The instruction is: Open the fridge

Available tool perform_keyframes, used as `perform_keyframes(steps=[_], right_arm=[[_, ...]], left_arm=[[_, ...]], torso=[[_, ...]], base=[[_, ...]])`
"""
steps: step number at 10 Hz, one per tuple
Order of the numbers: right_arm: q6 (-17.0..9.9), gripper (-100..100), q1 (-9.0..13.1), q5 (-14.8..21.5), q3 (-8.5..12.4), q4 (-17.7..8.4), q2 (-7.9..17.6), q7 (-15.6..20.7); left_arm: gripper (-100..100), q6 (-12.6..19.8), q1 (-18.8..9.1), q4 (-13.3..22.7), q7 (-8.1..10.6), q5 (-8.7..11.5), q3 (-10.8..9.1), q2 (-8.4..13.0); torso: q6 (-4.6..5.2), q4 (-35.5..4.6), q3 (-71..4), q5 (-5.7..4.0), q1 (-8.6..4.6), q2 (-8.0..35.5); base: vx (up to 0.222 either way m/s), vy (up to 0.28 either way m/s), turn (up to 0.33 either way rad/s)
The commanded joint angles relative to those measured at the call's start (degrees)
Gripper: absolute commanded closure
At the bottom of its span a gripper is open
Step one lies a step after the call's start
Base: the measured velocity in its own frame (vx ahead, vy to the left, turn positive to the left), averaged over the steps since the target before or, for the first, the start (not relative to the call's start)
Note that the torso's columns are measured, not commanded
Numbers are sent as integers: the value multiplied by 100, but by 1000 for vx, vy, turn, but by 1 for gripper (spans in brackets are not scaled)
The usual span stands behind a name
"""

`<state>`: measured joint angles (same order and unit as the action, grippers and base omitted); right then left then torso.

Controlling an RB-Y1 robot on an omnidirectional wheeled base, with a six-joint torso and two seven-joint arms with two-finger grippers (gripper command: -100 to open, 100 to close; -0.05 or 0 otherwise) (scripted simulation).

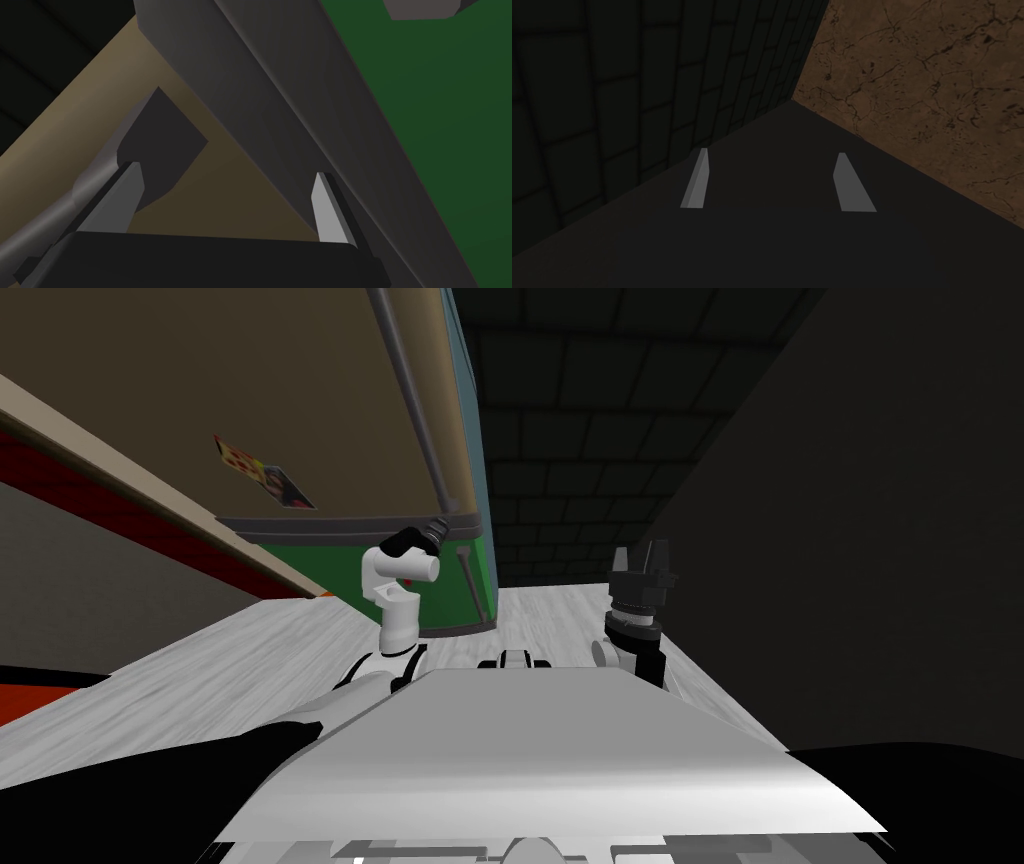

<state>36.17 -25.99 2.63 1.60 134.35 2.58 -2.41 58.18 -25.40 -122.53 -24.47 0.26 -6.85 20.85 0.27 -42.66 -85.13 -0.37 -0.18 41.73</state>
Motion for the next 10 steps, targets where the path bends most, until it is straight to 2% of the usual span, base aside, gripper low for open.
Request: perform_keyframes(steps=[1,2,4,5,8,9,10], right_arm=[[0,0,0,0,0,0,0,0],[0,0,0,0,0,0,0,0],[0,0,-1,0,0,0,0,0],[0,0,0,0,0,0,0,0],[0,0,-1,0,0,0,0,0],[0,0,0,0,0,0,0,0],[0,0,0,0,0,0,0,0]], left_arm=[[-100,68,-244,-9,0,-24,-18,37],[-100,254,-389,28,-27,30,5,98],[-100,254,-412,28,-27,30,5,98],[-100,428,-552,61,-53,80,26,157],[-100,428,-569,61,-53,80,26,157],[-100,588,-714,90,-76,126,45,213],[-100,588,-714,90,-76,126,45,213]], torso=[[5,-2,0,-4,-8,-2],[2,-5,-3,-5,-9,-3],[2,-3,-7,-4,-2,-11],[0,-4,-8,-1,4,-10],[0,-2,-8,0,5,-12],[3,-3,-16,-3,4,-19],[2,-7,-19,-4,7,-22]], base=[[-8,-2,-14],[-11,0,-17],[8,14,-8],[-13,6,-17],[0,6,-2],[-12,-1,-22],[-8,7,-15]])
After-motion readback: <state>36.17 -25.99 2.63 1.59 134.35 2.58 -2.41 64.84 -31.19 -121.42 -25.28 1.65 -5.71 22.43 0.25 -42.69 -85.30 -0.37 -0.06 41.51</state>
